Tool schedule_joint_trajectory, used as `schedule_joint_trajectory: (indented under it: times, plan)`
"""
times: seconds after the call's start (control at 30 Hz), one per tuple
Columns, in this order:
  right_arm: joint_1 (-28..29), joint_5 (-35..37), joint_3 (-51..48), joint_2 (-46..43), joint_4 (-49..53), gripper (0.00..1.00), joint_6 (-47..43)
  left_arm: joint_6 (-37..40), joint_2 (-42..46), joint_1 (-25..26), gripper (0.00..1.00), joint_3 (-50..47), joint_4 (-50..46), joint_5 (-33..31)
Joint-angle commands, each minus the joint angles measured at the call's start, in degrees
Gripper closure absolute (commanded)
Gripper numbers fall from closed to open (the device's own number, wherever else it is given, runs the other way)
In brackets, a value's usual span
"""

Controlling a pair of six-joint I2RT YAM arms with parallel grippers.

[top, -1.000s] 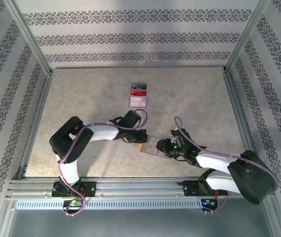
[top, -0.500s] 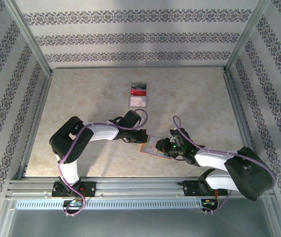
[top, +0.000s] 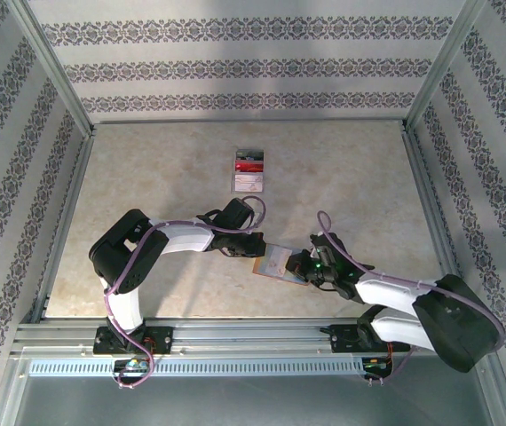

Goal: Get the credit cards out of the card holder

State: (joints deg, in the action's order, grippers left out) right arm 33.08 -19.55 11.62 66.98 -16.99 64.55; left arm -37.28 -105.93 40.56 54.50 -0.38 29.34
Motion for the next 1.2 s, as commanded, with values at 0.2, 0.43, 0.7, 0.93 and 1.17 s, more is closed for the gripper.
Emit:
schedule_joint_trajectory:
  times: [0.2,0.43,0.7,0.93,1.17]
  plan:
    - [-3.1,0.2,-1.8,-8.1,9.1,0.97,-2.6,0.6,-2.4,0.4,1.00,-2.3,-2.9,-4.5]
    - [-6.9,-1.6,-0.6,-17.0,17.7,0.98,-6.6,1.8,3.1,0.2,0.84,-1.4,1.3,-2.3]
    - [-10.0,-2.9,5.2,-25.0,27.9,0.98,-15.4,9.9,19.4,-3.0,0.62,0.4,-1.9,-5.6]
    - [-10.5,-5.9,16.1,-22.2,32.0,0.99,-32.5,18.4,34.7,-5.8,0.44,-4.7,-2.8,-5.9]
    - [-10.4,-13.4,30.0,-13.9,36.2,0.98,-55.5,33.4,52.5,-7.4,0.30,-13.2,0.7,-2.7]
